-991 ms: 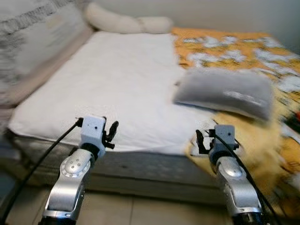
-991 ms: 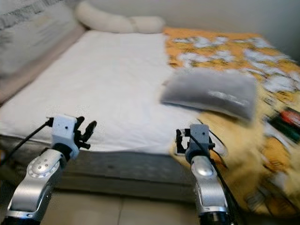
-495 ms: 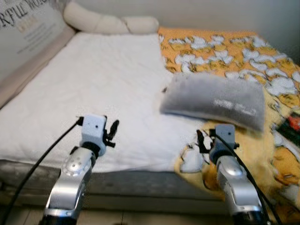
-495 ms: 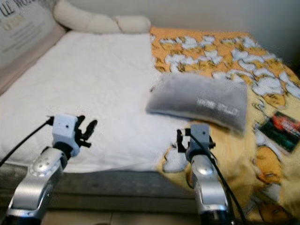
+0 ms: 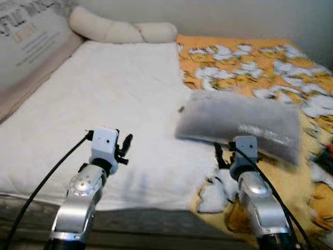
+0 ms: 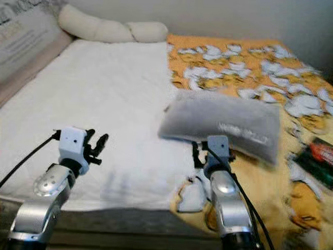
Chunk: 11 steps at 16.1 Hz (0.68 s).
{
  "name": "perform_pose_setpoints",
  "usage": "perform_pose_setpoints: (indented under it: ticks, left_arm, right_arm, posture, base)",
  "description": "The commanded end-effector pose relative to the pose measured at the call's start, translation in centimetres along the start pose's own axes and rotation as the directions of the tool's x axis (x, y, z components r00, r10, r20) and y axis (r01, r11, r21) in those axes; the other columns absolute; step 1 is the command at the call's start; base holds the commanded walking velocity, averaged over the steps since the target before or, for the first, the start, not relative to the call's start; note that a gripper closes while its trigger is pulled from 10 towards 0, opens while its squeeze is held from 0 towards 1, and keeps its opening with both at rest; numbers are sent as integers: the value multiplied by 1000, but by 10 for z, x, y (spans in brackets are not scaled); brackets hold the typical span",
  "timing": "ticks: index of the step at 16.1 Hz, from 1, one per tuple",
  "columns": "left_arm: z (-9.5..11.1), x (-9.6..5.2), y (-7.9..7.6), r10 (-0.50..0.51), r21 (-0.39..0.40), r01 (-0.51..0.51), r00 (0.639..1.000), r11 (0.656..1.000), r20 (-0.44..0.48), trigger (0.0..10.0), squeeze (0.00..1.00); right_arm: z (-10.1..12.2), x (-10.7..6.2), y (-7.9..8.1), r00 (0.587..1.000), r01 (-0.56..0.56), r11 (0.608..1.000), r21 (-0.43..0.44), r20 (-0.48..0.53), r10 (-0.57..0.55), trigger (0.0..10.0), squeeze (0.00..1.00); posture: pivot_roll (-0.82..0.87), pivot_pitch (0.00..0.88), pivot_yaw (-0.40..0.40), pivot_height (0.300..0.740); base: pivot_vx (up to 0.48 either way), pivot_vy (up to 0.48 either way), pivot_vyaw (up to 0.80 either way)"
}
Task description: Clean up the room
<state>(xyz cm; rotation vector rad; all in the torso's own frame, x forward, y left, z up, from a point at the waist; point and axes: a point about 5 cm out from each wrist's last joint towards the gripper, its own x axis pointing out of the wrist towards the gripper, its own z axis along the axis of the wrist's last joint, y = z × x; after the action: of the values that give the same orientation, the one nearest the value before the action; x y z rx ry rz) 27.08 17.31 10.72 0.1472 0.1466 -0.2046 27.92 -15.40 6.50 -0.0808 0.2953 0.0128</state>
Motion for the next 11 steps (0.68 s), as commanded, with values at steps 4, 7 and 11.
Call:
perform_pose_setpoints:
  ticks: [4,7,11]
  left_arm:
    - [4,1,4,18,13,-18,1000,1000,9,10000,0]
    - [4,2,5,19,12,-19,1000,1000,7,10000,0]
    - [3,2,4,15,26,-15,1000,1000,1,10000,0]
  right_arm:
    - [7,0,8,999,-33,999,18,40,32,10000,1000]
    - [7,0,7,999,-41,999,-2,28,41,10000,1000]
    - [6,0,8,999,-44,999,-4,25,44,10000,1000]
  posture:
    - [138,0,4,740]
    - [138,0,4,740]
    - [139,0,3,740]
  base:
    - [386,0,370]
    - [375,0,0]
    - [78,0,0]
